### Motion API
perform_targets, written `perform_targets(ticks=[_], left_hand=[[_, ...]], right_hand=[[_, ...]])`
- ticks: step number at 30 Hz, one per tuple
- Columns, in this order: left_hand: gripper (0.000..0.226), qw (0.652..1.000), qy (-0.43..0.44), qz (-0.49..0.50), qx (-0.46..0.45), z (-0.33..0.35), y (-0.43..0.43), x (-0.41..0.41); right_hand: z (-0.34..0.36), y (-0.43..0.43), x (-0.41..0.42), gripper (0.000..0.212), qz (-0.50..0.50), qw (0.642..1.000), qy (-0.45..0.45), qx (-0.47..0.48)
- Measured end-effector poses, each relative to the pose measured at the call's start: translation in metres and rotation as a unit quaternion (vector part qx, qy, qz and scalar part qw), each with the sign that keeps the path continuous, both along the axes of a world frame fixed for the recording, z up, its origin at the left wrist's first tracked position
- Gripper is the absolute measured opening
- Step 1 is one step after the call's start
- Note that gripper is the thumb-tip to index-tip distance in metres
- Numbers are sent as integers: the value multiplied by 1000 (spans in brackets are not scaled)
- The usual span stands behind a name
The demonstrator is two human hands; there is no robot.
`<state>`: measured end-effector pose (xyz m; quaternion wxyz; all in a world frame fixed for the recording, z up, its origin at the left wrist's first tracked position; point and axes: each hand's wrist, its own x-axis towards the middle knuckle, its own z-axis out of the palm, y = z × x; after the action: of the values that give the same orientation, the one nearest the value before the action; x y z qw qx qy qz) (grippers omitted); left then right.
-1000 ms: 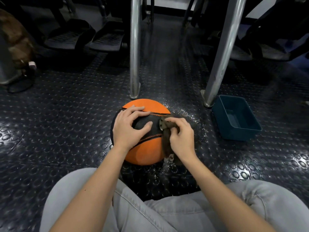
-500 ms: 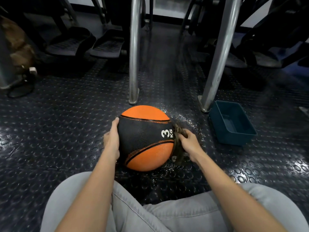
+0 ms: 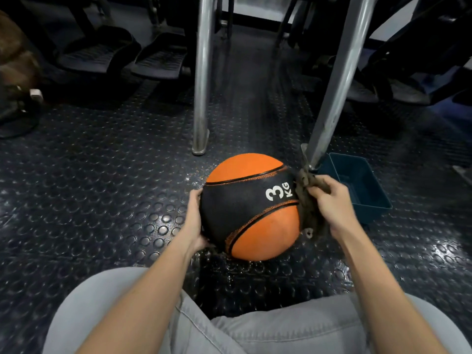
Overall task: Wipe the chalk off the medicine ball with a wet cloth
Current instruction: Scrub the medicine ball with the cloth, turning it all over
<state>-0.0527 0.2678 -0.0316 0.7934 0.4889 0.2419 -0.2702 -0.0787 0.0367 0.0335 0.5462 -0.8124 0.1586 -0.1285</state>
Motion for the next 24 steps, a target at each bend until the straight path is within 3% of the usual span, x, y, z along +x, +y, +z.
perform_targets(ticks=[3, 5, 7, 10, 13, 17, 22, 24], left_hand=[[56, 996, 8, -33, 76, 10, -12, 2], [45, 979, -50, 15, 199, 6, -13, 14], [40, 926, -169, 72, 331, 4, -10, 24], [36, 833, -392, 86, 381, 25, -21, 11], [45, 752, -468, 12, 465, 31, -31, -5], [39, 768, -457, 28, 448, 25, -12, 0], [39, 780, -458, 33, 425, 23, -11, 3], [42, 773, -461, 39, 434, 20, -12, 2]], right_hand=[[-1, -4, -7, 22, -2, 992, 20, -126], [-5, 4, -14, 21, 10, 966, 60, -250], [-5, 14, -15, 23, 13, 955, 52, -293], [-9, 31, -15, 25, 44, 956, -5, -290], [-16, 50, -22, 31, 102, 955, -88, -266], [-15, 45, -12, 36, 119, 951, -127, -257], [-12, 16, 20, 35, 15, 969, -5, -246], [7, 27, 15, 37, 16, 974, -81, -211]])
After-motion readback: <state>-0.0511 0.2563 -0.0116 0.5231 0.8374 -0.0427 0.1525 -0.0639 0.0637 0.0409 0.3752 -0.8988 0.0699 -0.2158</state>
